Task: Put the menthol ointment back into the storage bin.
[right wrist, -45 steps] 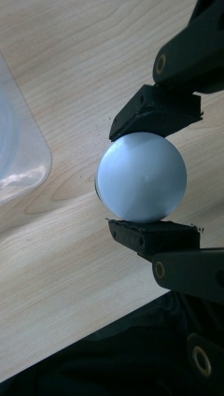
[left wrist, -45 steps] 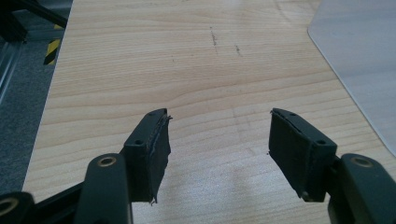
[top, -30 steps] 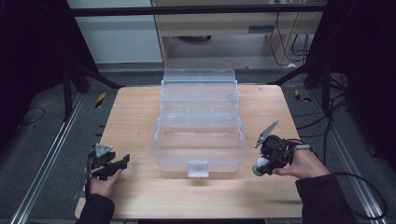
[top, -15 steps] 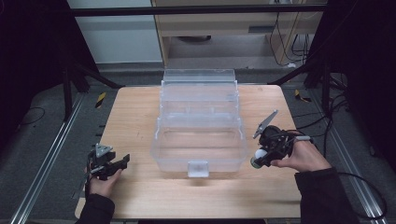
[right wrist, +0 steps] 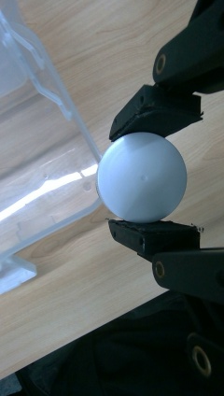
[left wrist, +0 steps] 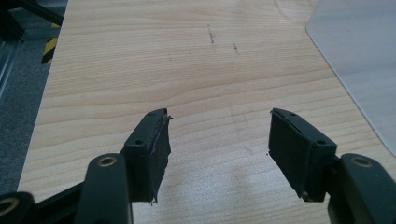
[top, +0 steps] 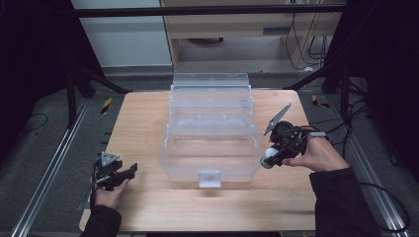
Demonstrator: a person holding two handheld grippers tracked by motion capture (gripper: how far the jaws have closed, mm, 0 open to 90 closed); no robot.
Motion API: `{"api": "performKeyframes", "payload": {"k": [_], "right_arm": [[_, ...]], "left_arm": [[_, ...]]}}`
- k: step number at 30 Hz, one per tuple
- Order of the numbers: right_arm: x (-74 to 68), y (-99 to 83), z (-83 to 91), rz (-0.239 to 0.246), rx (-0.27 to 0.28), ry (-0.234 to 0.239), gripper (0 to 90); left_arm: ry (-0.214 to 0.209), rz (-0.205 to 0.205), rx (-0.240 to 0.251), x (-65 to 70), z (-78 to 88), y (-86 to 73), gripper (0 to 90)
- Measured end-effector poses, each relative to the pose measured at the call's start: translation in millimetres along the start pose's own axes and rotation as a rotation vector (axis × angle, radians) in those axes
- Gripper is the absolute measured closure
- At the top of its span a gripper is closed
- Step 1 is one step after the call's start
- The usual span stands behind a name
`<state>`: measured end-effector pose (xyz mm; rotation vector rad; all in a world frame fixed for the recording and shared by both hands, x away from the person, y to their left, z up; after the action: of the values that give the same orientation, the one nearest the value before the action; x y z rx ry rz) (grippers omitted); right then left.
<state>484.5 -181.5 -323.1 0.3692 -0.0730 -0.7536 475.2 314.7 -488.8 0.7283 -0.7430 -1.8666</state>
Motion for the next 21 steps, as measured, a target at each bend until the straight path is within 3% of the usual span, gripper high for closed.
{"api": "performKeyframes", "payload": {"k": [8, 21], "right_arm": [[-0.6, 19.8, -5.5, 0.013, 0.026, 0.007, 50.3], [1.3, 45.7, -38.1, 0.02, 0.046, 0.03, 50.4]], "left_arm": [[0.004, 0.003, 0.003, -0.3, 0.6, 0.0, 37.9], [0.004, 0.002, 0.005, -0.3, 0.5, 0.2, 38.0]]}}
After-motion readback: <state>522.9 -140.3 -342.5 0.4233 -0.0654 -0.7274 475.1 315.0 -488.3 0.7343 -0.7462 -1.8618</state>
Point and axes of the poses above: each handheld gripper's, and its own axes: z roughly backward along the jaws, y roughly out of its top, x roughly to its right, the point moved 2 cm from there along -z, roughly forward along the jaws, and after that the axes turned 13 degrees about -z, right-handed, at the moved point
